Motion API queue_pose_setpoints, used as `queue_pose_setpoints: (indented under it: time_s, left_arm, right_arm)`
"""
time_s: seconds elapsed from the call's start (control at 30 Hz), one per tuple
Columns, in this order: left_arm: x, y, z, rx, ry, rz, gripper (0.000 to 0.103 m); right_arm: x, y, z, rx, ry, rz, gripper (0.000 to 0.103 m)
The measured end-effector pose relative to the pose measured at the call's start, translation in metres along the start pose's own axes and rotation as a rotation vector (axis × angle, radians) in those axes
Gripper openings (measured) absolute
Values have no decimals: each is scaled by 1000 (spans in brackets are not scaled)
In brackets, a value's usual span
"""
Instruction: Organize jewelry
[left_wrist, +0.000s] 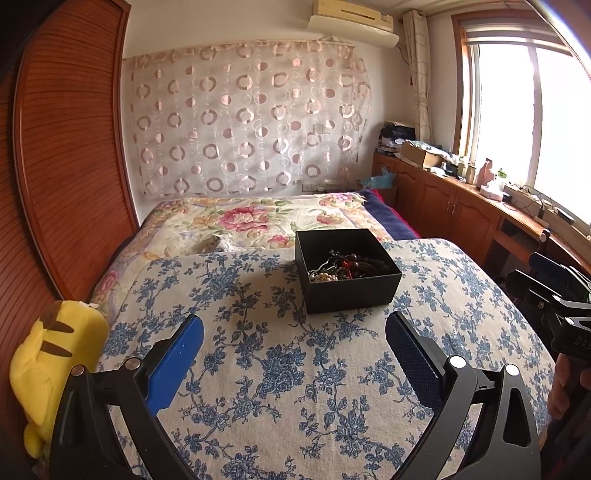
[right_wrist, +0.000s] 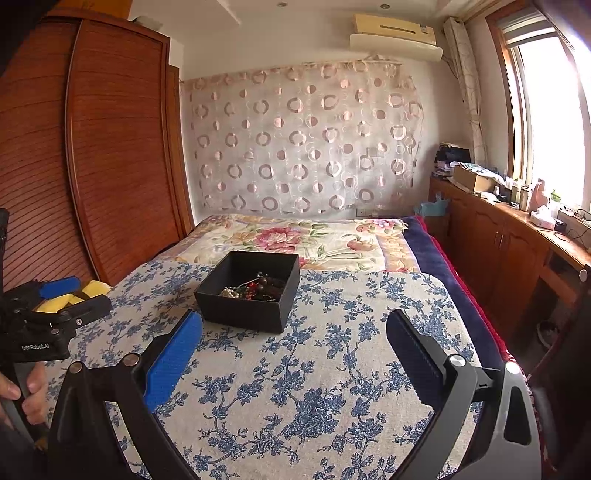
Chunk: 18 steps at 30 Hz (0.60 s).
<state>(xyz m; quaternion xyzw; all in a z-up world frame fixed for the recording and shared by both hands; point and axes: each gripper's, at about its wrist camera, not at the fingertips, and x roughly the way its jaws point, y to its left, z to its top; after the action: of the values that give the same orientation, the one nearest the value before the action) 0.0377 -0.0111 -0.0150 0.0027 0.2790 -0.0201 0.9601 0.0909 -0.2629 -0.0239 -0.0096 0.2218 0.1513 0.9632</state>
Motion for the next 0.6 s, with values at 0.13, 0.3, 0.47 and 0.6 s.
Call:
queue_pose_setpoints:
  time_s: [0.13, 0.3, 0.47, 0.6]
  left_arm:
    - [0, 0, 0, 3, 0, 0, 95]
    - [-2, -1, 2, 3, -5, 0, 95]
    - [-3, -2, 3, 6, -7, 1, 95]
    - [-4, -2, 2, 5, -9, 3, 95]
  right_arm:
    - [-1, 0, 0, 1, -1, 1, 100]
    - [0, 0, 0, 4, 0, 2, 100]
    - [0, 0, 0, 2, 0, 2, 100]
    - [1, 2, 0, 3, 1, 3, 100]
